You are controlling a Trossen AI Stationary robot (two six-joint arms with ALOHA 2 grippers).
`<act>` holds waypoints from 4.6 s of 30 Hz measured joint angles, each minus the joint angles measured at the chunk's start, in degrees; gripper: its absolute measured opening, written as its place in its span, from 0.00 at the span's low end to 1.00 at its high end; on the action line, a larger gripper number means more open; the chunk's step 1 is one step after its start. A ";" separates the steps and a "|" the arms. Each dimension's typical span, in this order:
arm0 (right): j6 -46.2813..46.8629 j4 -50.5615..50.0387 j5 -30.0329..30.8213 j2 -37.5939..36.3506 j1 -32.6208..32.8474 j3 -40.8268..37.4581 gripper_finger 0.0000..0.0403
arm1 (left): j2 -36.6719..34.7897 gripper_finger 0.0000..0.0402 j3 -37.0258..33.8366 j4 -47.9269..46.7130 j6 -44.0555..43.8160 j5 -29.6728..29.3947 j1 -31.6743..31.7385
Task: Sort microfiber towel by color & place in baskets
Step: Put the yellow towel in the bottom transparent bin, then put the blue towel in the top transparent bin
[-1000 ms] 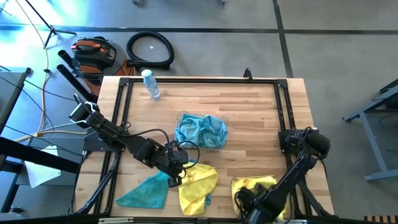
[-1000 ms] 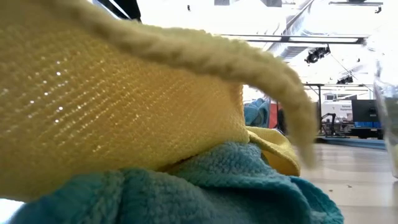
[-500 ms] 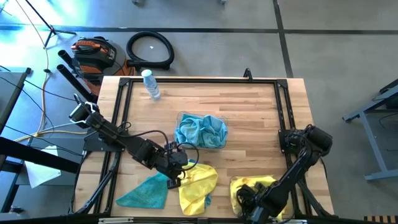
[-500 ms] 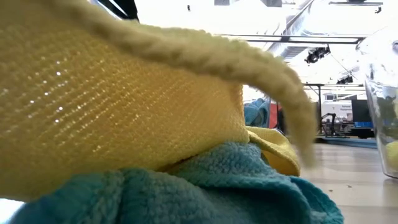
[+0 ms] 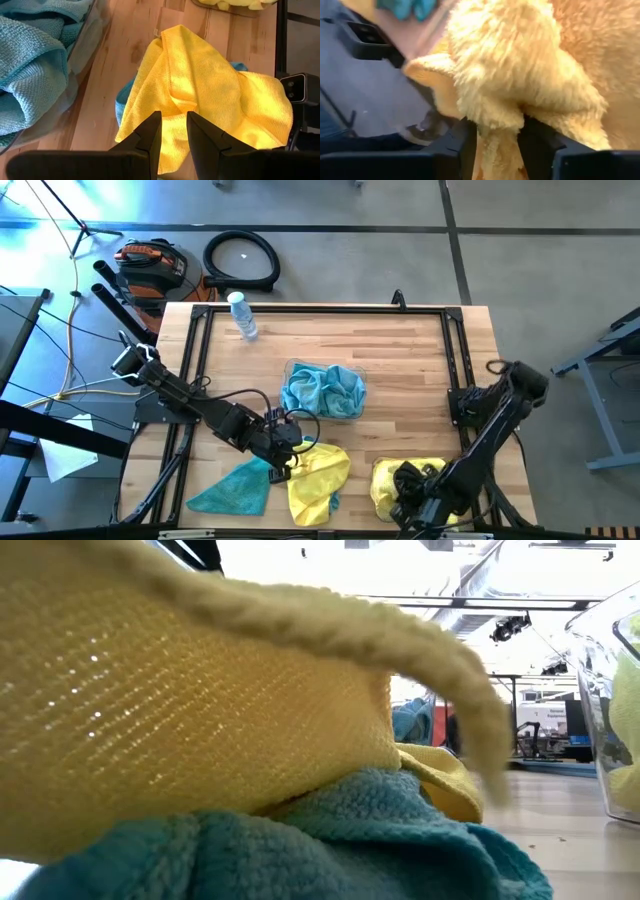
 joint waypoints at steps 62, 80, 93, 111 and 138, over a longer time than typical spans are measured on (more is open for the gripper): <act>0.35 -7.06 0.44 -2.75 -2.99 0.11 0.27 | 0.00 0.19 0.00 0.26 -1.61 -0.26 -1.38; -11.25 -14.67 23.84 -14.76 1.71 0.18 0.30 | 0.19 0.19 -0.04 4.71 -8.37 -2.14 -0.52; -16.85 -26.29 24.74 -14.72 -0.55 0.20 0.30 | 5.57 0.46 -0.06 -10.14 -37.45 3.35 -0.23; -29.42 -10.29 27.91 -39.91 -0.55 -22.26 0.15 | 11.11 0.54 -0.04 -14.36 -76.23 10.19 -12.67; -33.46 8.97 27.83 -49.97 -1.29 -34.49 0.11 | 21.56 0.12 0.08 -9.12 -89.02 14.68 -18.80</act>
